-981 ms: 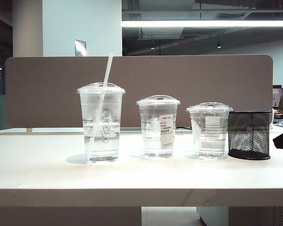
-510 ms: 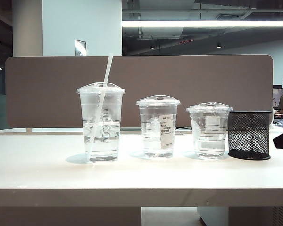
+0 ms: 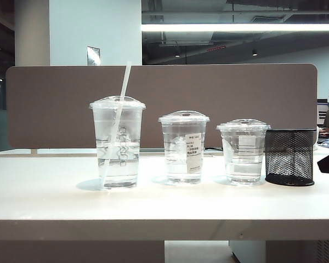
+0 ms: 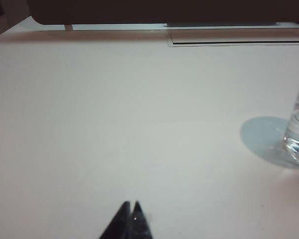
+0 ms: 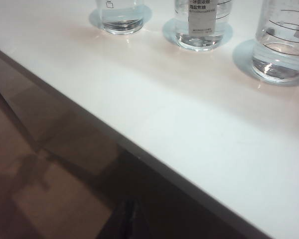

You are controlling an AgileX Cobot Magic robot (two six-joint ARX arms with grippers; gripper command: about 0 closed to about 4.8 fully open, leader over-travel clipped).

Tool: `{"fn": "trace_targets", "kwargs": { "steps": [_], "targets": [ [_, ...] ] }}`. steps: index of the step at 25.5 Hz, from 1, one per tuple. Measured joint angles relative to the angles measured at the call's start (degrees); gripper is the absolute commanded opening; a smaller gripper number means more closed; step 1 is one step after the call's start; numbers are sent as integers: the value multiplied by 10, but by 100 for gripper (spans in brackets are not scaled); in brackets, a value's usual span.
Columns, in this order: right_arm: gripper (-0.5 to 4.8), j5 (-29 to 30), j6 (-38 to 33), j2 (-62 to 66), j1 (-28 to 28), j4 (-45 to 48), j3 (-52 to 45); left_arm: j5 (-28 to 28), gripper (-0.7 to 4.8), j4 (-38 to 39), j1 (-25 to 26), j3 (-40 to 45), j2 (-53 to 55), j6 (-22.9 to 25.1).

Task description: Pick up the straw and insert it into the large coffee cup.

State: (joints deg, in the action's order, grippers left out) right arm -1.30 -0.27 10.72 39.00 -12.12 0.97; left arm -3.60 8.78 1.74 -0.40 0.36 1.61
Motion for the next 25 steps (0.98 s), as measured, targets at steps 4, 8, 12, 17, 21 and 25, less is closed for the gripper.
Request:
{"fn": "trace_targets", "kwargs": {
  "steps": [4, 8, 12, 17, 21, 25],
  "targets": [
    [-5, 0, 0, 0, 0, 0, 0, 3, -3, 0, 0, 0, 0, 0],
    [-5, 0, 0, 0, 0, 0, 0, 12, -3, 0, 0, 0, 0, 0],
    [-5, 0, 0, 0, 0, 0, 0, 12, -3, 0, 0, 0, 0, 0],
    [-5, 0, 0, 0, 0, 0, 0, 12, -3, 0, 0, 0, 0, 0],
    [-5, 0, 0, 0, 0, 0, 0, 12, -3, 0, 0, 0, 0, 0],
    [-5, 0, 0, 0, 0, 0, 0, 12, -3, 0, 0, 0, 0, 0]
  ]
}}
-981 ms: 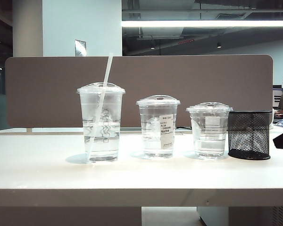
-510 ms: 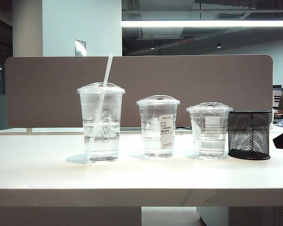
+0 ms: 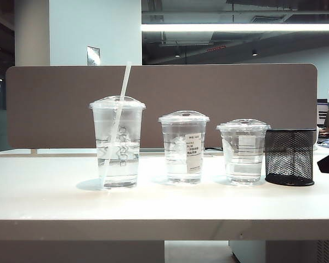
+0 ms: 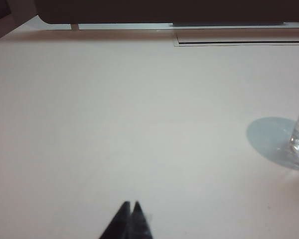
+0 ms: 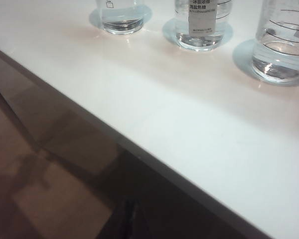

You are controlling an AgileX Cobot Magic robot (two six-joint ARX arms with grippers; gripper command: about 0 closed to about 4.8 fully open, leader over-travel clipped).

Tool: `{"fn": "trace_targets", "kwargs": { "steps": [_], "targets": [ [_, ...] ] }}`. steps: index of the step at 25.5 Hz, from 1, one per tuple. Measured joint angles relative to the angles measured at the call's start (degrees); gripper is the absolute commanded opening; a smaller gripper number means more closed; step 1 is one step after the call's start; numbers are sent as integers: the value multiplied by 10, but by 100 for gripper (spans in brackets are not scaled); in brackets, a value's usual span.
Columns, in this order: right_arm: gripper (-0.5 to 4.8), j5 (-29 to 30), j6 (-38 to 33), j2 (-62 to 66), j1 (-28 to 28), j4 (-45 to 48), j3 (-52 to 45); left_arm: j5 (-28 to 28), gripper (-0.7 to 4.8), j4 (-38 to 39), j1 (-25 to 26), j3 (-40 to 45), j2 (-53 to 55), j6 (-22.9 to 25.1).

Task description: Pick up the straw and insert it into the large coffee cup.

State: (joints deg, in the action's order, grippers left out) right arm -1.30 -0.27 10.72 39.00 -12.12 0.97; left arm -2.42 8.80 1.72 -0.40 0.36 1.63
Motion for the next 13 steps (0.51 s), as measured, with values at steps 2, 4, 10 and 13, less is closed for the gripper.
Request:
{"fn": "trace_targets", "kwargs": {
  "steps": [2, 4, 10, 13],
  "targets": [
    [-5, 0, 0, 0, 0, 0, 0, 0, -3, 0, 0, 0, 0, 0],
    [-5, 0, 0, 0, 0, 0, 0, 0, -3, 0, 0, 0, 0, 0],
    [-5, 15, 0, -50, -36, 0, 1, 0, -3, 0, 0, 0, 0, 0],
    [-5, 20, 0, -91, -86, -2, 1, 0, -3, 0, 0, 0, 0, 0]
  ]
}}
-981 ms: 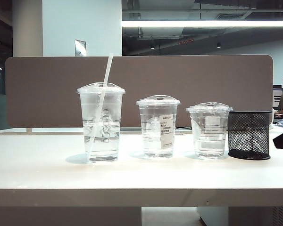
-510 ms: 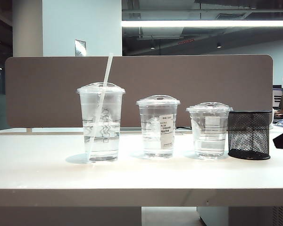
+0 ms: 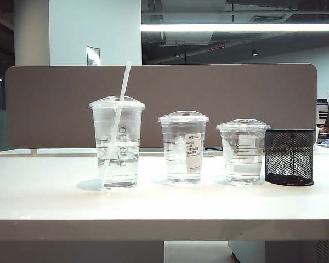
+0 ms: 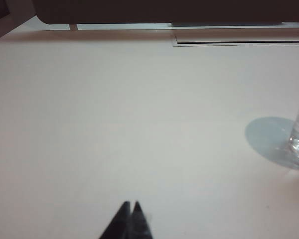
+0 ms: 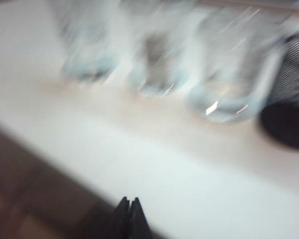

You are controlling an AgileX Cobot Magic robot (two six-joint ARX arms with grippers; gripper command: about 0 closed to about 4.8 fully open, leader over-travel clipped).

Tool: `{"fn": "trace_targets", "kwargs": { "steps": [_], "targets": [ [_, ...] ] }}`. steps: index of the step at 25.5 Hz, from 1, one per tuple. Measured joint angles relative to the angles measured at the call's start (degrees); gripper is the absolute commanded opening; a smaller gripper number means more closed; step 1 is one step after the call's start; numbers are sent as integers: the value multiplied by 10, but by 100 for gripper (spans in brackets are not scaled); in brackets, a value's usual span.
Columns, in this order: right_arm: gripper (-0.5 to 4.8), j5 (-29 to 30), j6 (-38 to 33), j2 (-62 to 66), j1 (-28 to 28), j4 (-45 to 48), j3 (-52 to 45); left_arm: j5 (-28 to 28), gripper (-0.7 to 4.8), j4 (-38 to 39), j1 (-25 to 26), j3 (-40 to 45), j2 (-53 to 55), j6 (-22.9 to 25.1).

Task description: Pick up the straw and insert it into the large coffee cup.

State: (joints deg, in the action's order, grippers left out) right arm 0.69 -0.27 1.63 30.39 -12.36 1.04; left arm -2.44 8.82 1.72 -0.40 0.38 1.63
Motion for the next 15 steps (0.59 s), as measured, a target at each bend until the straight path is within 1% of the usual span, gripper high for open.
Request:
{"fn": "trace_targets", "kwargs": {
  "steps": [1, 6, 9, 10, 12, 15],
  "targets": [
    [-5, 0, 0, -12, -17, 0, 0, 0, -3, 0, 0, 0, 0, 0],
    [-5, 5, -1, -16, -141, 3, -1, 0, -3, 0, 0, 0, 0, 0],
    [-5, 11, -1, -16, -200, 4, -1, 0, -3, 0, 0, 0, 0, 0],
    [-5, 9, -1, -16, -245, 3, -1, 0, -3, 0, 0, 0, 0, 0],
    [-5, 8, -1, -16, -277, 3, -1, 0, -3, 0, 0, 0, 0, 0],
    [-5, 9, -1, -16, -302, 4, -1, 0, -3, 0, 0, 0, 0, 0]
  ]
}}
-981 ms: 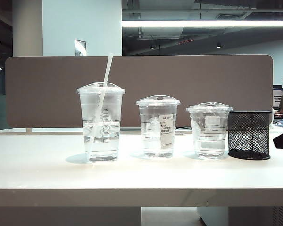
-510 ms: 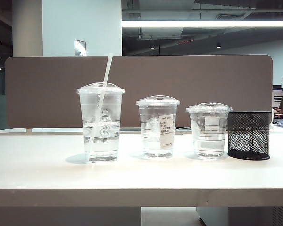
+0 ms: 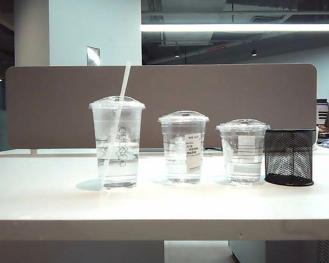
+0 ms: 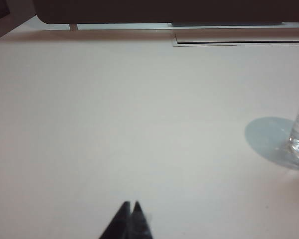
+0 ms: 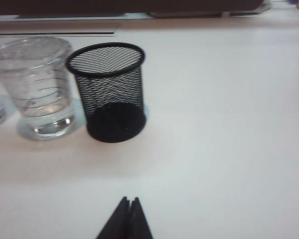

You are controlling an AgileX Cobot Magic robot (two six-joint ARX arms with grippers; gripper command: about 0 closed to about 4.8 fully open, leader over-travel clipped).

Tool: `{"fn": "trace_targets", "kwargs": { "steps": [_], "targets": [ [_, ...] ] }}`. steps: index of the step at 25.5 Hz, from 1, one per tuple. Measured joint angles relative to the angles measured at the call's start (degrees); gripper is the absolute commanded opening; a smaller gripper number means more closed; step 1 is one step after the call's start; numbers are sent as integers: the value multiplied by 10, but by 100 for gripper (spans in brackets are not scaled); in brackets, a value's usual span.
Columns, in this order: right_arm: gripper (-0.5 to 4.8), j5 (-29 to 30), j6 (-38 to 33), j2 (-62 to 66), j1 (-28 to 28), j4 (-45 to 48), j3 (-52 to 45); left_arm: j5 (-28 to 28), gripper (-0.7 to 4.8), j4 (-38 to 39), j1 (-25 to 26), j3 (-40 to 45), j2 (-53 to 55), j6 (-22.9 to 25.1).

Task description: Pick up the straw and insert it into the large coffee cup.

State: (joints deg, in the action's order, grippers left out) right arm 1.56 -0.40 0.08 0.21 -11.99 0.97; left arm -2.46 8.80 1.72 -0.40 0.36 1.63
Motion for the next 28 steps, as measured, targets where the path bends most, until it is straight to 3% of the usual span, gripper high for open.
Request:
{"fn": "trace_targets", "kwargs": {
  "steps": [28],
  "targets": [
    [-5, 0, 0, 0, -9, 7, 0, 0, -3, 0, 0, 0, 0, 0]
  ]
}}
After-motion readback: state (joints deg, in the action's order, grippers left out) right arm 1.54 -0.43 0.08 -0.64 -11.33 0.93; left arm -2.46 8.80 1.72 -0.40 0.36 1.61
